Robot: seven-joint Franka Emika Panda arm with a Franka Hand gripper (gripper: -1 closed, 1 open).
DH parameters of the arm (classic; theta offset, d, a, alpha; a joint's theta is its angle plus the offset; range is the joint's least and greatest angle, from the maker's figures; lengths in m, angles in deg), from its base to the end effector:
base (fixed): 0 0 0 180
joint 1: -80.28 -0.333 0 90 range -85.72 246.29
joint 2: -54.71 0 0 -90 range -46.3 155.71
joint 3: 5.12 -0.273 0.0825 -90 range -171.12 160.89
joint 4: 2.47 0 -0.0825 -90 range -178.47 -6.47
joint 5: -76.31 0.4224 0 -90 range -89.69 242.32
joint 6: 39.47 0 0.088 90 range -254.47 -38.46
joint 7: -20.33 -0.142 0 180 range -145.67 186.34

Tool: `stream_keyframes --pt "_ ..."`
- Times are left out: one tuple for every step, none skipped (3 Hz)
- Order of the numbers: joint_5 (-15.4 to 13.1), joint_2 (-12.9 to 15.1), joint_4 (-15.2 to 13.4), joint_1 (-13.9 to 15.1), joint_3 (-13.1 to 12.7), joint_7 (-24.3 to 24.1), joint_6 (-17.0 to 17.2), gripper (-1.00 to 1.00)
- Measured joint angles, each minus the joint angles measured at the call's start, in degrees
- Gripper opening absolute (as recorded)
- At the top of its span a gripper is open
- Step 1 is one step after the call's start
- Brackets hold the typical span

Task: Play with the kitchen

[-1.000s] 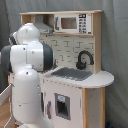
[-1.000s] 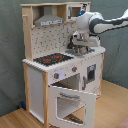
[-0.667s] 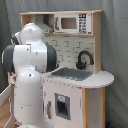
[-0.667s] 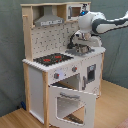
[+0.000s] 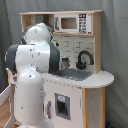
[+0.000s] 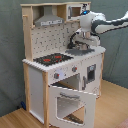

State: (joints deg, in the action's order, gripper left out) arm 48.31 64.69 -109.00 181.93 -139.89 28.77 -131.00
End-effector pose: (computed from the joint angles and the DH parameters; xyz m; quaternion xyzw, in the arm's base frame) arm 0.5039 0.2331 0.4801 0.9061 0.3770 -0.0247 0.1906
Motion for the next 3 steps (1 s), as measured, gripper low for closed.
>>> stream_keyframes --pt "0.00 0.03 -3.12 0.00 4.39 1.04 -2.24 -1.00" --pt "0.00 0.05 -4.11 0.00 8.37 4.58 -4.34 -1.00" --pt "0.73 -3.46 -4.11 -0.03 8.85 7.00 -8.41 -1.00"
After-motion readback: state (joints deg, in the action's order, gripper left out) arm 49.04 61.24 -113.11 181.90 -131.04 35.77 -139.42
